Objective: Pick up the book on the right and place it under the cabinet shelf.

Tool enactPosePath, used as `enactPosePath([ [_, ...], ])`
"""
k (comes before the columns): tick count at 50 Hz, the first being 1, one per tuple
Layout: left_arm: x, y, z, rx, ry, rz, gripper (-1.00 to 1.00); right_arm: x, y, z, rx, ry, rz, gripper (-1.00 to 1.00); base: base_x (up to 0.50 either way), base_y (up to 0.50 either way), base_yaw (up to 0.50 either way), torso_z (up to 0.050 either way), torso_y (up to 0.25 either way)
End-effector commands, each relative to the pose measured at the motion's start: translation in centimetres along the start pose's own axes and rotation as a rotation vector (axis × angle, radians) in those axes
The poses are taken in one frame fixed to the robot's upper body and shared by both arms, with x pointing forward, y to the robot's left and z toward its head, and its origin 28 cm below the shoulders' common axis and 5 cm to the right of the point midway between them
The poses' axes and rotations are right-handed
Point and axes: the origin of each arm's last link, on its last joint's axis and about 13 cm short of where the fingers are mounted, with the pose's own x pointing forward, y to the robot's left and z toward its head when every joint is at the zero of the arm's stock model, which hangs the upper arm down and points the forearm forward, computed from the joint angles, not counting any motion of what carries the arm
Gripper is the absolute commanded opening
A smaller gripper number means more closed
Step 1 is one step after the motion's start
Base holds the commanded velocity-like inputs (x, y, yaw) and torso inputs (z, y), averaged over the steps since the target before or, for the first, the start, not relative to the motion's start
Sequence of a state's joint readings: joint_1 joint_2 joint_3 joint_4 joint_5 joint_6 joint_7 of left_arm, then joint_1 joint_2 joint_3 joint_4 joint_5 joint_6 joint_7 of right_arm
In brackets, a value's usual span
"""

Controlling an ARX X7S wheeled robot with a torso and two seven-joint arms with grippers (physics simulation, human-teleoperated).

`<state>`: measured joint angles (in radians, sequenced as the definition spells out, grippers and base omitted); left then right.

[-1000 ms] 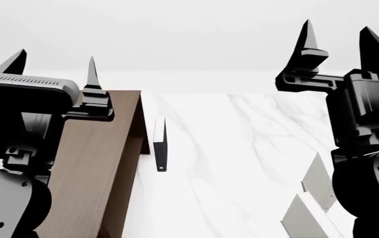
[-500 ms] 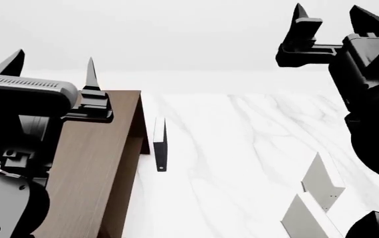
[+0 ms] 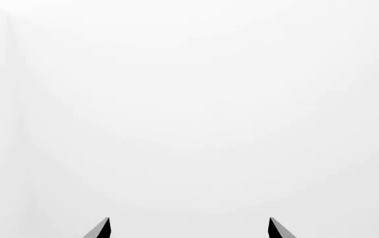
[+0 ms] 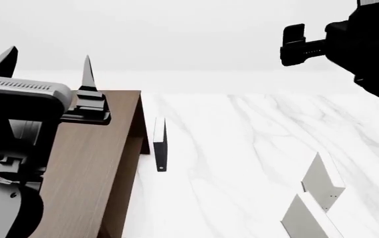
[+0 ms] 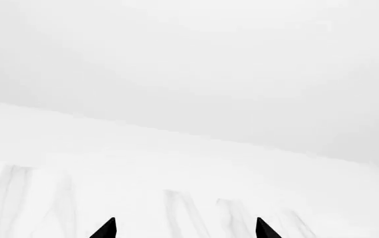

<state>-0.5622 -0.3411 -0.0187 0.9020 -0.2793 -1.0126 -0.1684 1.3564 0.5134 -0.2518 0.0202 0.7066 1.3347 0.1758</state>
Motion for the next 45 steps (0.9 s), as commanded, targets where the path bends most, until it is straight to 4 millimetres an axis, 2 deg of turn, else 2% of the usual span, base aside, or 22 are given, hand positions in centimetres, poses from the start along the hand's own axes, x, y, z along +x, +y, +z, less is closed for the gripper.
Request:
enactPosePath([
  [1,-0.4,0.0,0.7,0.012,-0.018,-0.002,1.0,1.8,-2.3,-1.1,-0.03,0.153,-0.036,1.0,0.0,0.0,0.0,0.0,0.0],
  [13,-0.8,-0.1,1.8,0.032,-0.047,-0.005,1.0,3.2,-3.9,-3.5,-0.021,0.229,-0.081,1.0,0.0,0.0,0.0,0.0,0.0],
  [24,-0.6,-0.2,1.4,0.035,-0.039,-0.006,1.0,4.2,-4.4,-6.3,-0.008,0.296,-0.108,1.0,0.0,0.0,0.0,0.0,0.0],
  [45,-0.6,-0.2,0.9,0.033,-0.026,-0.006,1.0,4.7,-5.3,-8.5,-0.007,0.354,-0.154,1.0,0.0,0.0,0.0,0.0,0.0],
])
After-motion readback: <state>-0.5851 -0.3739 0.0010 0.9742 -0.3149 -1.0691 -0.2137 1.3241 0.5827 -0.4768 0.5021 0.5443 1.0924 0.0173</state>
